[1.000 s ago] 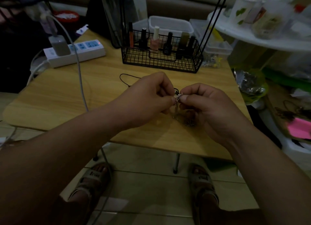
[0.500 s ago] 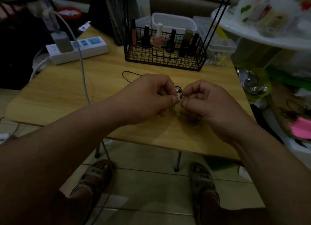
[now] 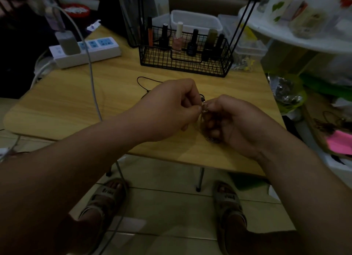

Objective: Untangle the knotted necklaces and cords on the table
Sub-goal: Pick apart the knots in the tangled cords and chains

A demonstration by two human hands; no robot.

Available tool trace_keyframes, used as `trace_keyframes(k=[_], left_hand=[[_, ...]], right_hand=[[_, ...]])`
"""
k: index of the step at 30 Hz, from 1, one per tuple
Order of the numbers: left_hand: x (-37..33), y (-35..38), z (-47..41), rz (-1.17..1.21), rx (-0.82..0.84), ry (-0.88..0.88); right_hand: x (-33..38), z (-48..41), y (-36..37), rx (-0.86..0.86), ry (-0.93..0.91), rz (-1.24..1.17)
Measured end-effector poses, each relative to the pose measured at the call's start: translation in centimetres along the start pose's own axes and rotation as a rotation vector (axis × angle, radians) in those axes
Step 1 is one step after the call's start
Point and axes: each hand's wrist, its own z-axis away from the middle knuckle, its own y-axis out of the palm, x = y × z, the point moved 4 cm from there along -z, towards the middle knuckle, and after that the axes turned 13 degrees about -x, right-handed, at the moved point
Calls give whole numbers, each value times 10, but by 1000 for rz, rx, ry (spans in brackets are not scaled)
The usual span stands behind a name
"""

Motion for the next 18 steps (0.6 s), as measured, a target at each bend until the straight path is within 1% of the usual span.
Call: trace_keyframes(k=[3,5,7,9,13,16,18], left_hand=[[1,2,1,-36,14,3],[1,0,0,-6,15,-26],[1,-3,-1,26,21,-62],[3,-7,-2,52,30,-92],[5,-14,-5,48,3,-104],[5,-16,-5,17,-9,-97],[6,-15,-4,-14,-15,-89]], right_hand=[[0,2,4,84,89,-187],[0,2,3,125,100,-251],[1,0,1,147,79,-251],[-1,0,-2,134,64,-192],[3,-1,-9,16,1,15],[8,-3,-12,-103,-154,175],[9,-4,-16,-218,-253,182]])
